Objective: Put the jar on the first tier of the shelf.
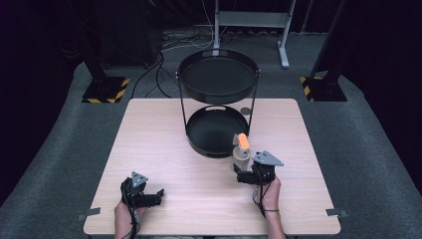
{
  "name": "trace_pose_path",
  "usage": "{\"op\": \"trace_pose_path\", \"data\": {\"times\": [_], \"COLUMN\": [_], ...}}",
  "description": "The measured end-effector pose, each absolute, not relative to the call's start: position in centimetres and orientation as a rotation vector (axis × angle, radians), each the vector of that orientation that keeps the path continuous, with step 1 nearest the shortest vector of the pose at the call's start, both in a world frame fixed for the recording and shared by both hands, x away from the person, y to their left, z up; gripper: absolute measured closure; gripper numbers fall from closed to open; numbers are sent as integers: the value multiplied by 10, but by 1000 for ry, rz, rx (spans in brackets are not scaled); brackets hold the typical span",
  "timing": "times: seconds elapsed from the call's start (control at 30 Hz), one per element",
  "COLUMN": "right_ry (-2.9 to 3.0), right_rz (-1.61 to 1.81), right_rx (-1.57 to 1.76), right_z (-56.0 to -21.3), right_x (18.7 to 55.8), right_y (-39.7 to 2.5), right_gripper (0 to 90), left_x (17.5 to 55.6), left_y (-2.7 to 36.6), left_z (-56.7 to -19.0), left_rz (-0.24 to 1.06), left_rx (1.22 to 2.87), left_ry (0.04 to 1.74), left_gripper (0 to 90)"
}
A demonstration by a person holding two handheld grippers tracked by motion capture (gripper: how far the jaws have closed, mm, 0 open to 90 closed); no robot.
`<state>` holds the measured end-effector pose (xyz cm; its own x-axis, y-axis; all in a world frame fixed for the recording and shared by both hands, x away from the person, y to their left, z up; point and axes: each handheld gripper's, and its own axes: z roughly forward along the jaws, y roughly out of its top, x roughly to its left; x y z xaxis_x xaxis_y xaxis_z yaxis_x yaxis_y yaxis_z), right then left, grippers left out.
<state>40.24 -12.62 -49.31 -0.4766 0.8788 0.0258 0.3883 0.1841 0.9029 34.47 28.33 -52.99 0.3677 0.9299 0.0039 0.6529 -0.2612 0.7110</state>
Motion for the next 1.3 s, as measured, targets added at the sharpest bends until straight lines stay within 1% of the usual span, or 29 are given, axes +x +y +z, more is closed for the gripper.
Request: {"op": "trace_pose_path", "data": {"times": [0.33,0.8,0.83,0.87,0.9,1.07,1.13,1.3], "right_ry": [1948,1955,1956,1956,1956,1952,1948,1942], "right_rz": [1280,1282,1292,1305,1305,1341,1338,1316], "right_rx": [1183,1183,1183,1181,1181,1180,1169,1144], "right_z": [-493,-494,-495,-495,-495,-494,-493,-493], "right_x": [422,430,430,429,429,426,425,423], "right_y": [-115,-108,-109,-110,-110,-113,-112,-110], "right_gripper": [1,10,26,85,85,264,283,290], "left_x": [345,345,345,345,345,345,345,345], "left_y": [283,283,283,283,283,283,283,283], "left_z": [-530,-530,-530,-530,-530,-530,-530,-530], "left_rz": [577,573,573,573,573,573,573,572], "left_rx": [2008,2009,2008,2008,2008,2007,2009,2009], "left_ry": [1363,1364,1364,1364,1364,1364,1364,1364], "left_gripper": [13,13,13,13,13,13,13,13]}}
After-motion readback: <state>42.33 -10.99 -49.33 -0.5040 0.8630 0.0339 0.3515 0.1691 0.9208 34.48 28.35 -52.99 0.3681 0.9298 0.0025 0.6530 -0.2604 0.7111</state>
